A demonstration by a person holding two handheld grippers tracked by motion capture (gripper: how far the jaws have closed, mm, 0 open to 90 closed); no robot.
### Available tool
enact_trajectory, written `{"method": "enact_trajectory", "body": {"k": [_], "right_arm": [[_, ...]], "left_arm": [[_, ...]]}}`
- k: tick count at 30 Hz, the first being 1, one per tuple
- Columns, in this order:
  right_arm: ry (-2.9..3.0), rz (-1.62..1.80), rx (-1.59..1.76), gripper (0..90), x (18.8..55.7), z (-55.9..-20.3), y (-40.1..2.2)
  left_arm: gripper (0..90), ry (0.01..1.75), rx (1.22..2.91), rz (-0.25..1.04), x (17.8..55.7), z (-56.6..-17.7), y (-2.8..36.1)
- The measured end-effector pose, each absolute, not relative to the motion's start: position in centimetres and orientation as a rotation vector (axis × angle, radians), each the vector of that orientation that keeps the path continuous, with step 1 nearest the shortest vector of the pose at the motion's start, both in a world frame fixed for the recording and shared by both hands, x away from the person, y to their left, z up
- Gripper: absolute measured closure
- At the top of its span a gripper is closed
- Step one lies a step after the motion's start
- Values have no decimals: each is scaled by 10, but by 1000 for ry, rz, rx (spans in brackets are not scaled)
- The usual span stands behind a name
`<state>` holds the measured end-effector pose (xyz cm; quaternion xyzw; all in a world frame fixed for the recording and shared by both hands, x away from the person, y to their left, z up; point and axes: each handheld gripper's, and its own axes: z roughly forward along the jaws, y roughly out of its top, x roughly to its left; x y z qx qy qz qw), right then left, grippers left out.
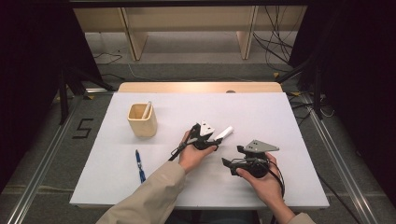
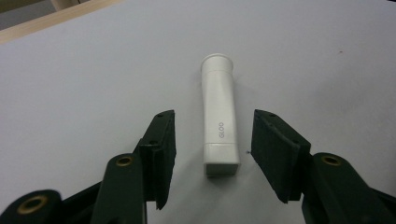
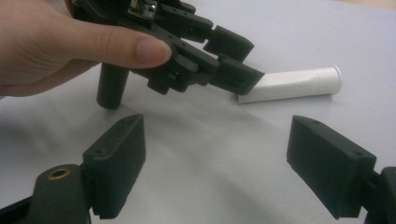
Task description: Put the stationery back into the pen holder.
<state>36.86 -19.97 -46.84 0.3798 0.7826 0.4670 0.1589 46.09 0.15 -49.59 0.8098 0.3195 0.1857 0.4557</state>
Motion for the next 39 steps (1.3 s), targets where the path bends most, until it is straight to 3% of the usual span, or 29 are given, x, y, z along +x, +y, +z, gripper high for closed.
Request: {"method": "enact_trajectory", "body": {"k": [39], "right_arm": [[2244,1335,1075,206,368,-468,-199]], "left_arm": [[668,786,2116,453,466,-500,-10]]}}
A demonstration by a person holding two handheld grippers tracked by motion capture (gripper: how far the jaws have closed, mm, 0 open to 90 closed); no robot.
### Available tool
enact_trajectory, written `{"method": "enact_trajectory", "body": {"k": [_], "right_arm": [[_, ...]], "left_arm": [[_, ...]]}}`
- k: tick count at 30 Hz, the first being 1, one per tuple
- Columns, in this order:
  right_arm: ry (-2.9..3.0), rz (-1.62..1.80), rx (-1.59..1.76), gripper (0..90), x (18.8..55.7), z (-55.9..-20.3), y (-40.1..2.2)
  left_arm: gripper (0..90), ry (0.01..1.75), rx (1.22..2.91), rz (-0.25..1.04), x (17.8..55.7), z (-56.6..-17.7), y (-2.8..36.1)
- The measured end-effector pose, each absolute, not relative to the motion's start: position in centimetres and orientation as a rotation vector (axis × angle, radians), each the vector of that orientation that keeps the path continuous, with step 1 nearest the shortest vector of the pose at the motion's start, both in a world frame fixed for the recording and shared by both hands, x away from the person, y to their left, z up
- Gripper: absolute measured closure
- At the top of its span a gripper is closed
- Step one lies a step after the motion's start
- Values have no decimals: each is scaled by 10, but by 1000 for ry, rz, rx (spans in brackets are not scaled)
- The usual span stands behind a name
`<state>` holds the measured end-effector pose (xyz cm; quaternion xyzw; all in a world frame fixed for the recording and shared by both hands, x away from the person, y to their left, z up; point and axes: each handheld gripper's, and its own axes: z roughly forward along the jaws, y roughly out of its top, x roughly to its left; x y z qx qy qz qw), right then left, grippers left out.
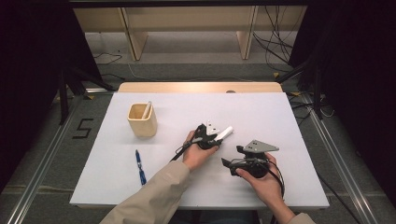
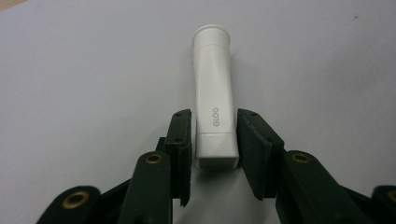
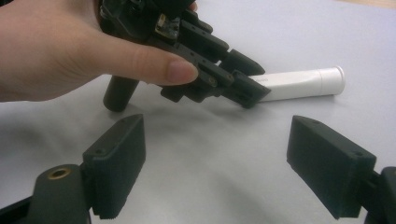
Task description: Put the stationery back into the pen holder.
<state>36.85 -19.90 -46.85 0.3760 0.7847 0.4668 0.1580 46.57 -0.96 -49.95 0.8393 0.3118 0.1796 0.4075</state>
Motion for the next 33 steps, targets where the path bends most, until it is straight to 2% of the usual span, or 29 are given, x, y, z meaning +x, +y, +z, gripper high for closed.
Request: {"method": "enact_trajectory", "body": {"k": [33], "right_arm": [[2240,1329,1081,206,369,-469,-201]], "left_arm": [[711,812,2114,448,462,-499,-7]]}}
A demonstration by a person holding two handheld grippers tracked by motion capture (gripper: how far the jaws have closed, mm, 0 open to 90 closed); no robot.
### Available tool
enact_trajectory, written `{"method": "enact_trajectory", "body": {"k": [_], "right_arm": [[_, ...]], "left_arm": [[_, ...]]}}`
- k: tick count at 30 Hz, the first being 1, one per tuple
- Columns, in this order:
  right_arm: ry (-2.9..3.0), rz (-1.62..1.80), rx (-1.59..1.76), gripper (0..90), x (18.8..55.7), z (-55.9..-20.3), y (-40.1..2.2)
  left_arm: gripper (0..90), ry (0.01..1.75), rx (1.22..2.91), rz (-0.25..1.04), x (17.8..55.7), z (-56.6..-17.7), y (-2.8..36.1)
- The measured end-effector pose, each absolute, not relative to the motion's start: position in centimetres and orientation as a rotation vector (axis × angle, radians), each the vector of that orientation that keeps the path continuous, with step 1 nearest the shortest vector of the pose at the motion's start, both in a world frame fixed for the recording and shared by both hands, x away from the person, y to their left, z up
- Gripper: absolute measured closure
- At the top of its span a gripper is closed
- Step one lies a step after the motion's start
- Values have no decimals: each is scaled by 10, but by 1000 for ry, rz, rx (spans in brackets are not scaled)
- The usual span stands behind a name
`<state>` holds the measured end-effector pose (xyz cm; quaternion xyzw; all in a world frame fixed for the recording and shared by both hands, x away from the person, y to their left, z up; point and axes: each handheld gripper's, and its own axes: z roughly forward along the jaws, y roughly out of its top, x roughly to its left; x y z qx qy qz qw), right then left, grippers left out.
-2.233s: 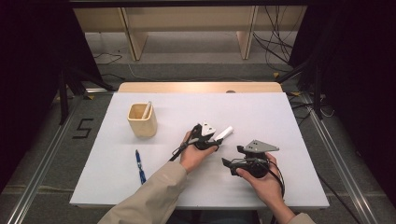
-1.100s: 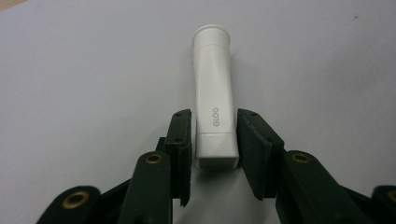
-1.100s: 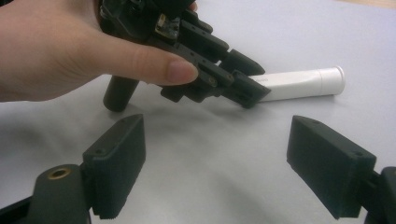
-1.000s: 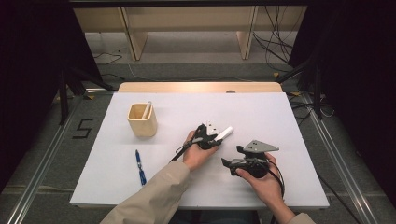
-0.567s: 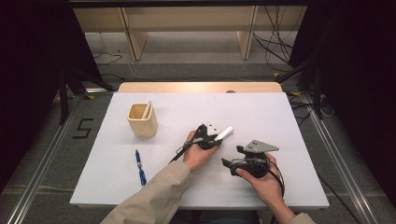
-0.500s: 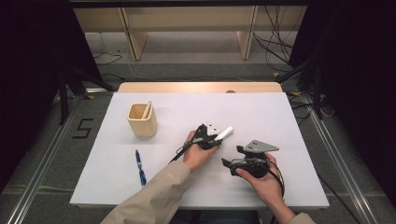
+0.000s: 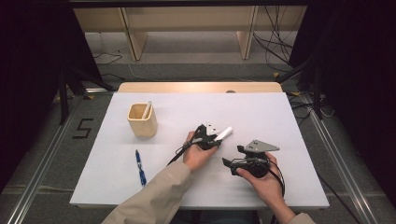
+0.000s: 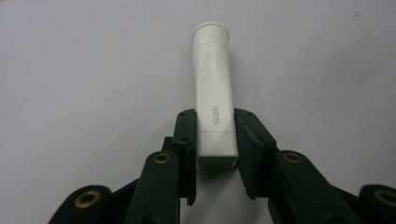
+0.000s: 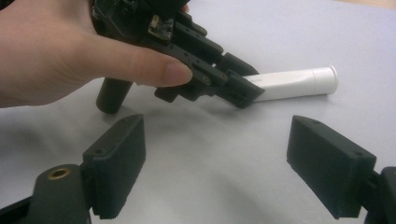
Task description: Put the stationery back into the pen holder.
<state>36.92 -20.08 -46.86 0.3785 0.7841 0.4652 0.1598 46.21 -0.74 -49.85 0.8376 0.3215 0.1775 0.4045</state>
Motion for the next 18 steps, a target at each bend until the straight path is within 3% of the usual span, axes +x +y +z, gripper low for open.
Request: {"method": "enact_trajectory", "body": {"k": [18], "right_arm": [[2232,1330,1103,206,371,-469,-201]], "left_arm": [[712,802,2012,492,443,-475,27]]}}
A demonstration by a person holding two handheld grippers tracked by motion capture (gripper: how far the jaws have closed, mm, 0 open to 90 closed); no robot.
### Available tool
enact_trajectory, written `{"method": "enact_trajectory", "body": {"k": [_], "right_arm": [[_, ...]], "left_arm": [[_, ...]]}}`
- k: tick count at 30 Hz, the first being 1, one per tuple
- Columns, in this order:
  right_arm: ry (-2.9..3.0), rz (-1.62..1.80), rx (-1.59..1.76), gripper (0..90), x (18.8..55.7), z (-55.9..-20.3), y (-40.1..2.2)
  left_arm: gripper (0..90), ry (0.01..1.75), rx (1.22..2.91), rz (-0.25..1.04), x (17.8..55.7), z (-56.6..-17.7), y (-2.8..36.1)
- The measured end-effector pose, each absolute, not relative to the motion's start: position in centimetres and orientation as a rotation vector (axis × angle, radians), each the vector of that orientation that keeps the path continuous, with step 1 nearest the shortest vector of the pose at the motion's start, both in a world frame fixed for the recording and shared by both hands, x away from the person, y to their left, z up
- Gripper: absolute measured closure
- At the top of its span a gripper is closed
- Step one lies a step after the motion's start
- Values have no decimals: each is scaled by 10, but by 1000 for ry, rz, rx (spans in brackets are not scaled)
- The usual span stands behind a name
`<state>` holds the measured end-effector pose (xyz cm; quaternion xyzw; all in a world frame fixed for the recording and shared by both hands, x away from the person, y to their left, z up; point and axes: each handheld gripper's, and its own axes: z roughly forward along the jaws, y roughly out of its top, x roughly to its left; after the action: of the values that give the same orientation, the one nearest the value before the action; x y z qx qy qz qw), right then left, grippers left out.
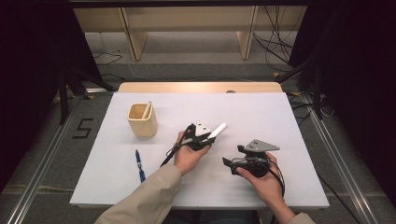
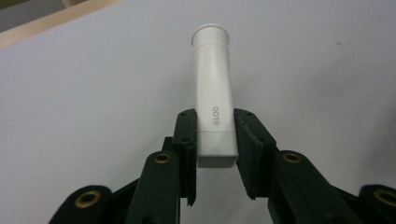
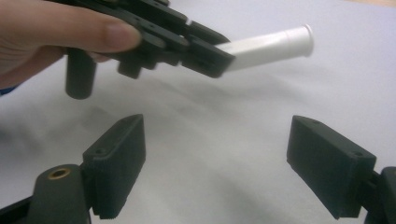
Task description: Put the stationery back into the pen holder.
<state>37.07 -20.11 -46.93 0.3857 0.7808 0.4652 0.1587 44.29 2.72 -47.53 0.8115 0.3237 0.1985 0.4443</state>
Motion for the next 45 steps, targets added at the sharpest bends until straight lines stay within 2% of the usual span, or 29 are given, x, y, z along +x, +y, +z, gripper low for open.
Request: {"method": "enact_trajectory", "body": {"k": [20,30,45], "right_arm": [[2240,1412,1102,206,375,-466,-181],[2266,1496,1116,207,379,-466,-163],[2257,1571,1203,216,393,-469,-153]], "left_arm": [[711,744,1951,563,384,-464,83],[711,708,1954,574,366,-467,80],[711,690,1960,570,360,-470,77]]}}
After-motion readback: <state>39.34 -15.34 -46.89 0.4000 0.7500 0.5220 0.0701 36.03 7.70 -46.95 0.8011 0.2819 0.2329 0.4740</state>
